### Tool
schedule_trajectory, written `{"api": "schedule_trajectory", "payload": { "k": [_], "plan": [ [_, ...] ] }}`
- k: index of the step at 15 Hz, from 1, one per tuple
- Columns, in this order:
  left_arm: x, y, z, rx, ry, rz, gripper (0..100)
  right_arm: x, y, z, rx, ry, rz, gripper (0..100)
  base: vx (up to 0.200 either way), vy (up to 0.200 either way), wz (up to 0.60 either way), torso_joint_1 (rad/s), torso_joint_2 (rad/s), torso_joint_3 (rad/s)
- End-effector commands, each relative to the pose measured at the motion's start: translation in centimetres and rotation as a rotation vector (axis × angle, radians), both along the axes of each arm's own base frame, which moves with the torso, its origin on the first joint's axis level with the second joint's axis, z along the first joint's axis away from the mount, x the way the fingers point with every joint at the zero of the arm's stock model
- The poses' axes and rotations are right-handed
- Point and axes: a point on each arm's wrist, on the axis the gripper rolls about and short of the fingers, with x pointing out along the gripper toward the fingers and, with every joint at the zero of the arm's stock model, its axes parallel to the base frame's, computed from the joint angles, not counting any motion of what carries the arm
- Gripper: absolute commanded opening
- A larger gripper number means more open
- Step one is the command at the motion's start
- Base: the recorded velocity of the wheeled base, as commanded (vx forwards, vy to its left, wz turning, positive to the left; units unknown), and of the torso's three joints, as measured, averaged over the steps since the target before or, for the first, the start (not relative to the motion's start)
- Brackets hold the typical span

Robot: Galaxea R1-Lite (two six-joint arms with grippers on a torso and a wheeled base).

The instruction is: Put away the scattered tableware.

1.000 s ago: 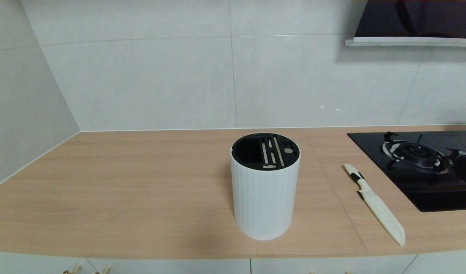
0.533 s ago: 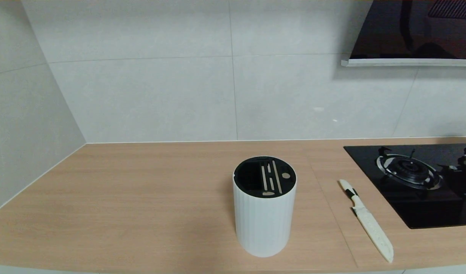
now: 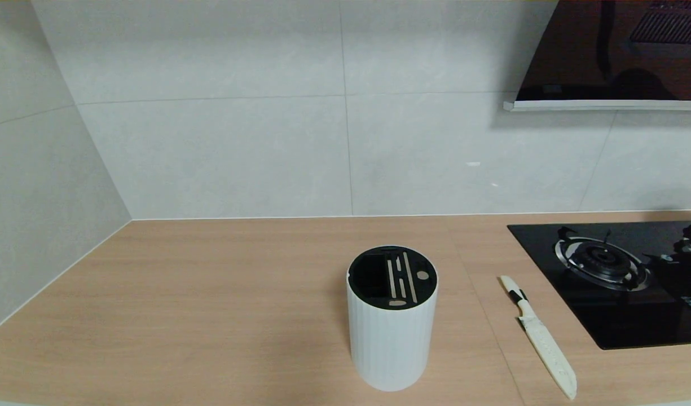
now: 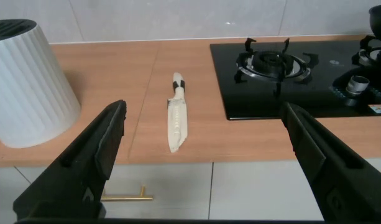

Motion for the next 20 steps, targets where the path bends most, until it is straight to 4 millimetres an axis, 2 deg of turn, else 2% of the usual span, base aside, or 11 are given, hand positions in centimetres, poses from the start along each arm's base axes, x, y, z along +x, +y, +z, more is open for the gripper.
{"api": "schedule_trajectory", "payload": {
  "k": [1, 10, 12, 16, 18, 20],
  "plan": [
    [0.0, 0.0, 0.0, 0.0, 0.002, 0.0, 100, 0.0, 0.0, 0.0, 0.0, 0.001, -0.001, 100, 0.0, 0.0, 0.0, 0.0, 0.0, 0.0],
    [0.0, 0.0, 0.0, 0.0, 0.002, 0.0, 100, 0.0, 0.0, 0.0, -0.017, 0.0, 0.003, 100, 0.0, 0.0, 0.0, 0.0, 0.0, 0.0],
    [0.0, 0.0, 0.0, 0.0, 0.002, 0.0, 100, -0.7, 0.0, 3.9, 0.015, -0.088, 0.014, 100, 0.0, 0.0, 0.0, 0.0, 0.0, 0.0],
    [0.0, 0.0, 0.0, -0.002, 0.001, 0.002, 100, 1.9, 0.2, 6.4, 0.002, 0.091, 0.122, 100, 0.0, 0.0, 0.0, 0.0, 0.0, 0.0],
    [0.0, 0.0, 0.0, -0.002, 0.001, 0.0, 100, 4.7, 0.3, 7.2, 0.009, 0.252, 0.131, 100, 0.0, 0.0, 0.0, 0.0, 0.0, 0.0],
    [0.0, 0.0, 0.0, -0.002, 0.001, 0.002, 100, 7.3, 0.3, 7.2, 0.018, 0.386, 0.132, 100, 0.0, 0.0, 0.0, 0.0, 0.0, 0.0]
  ]
}}
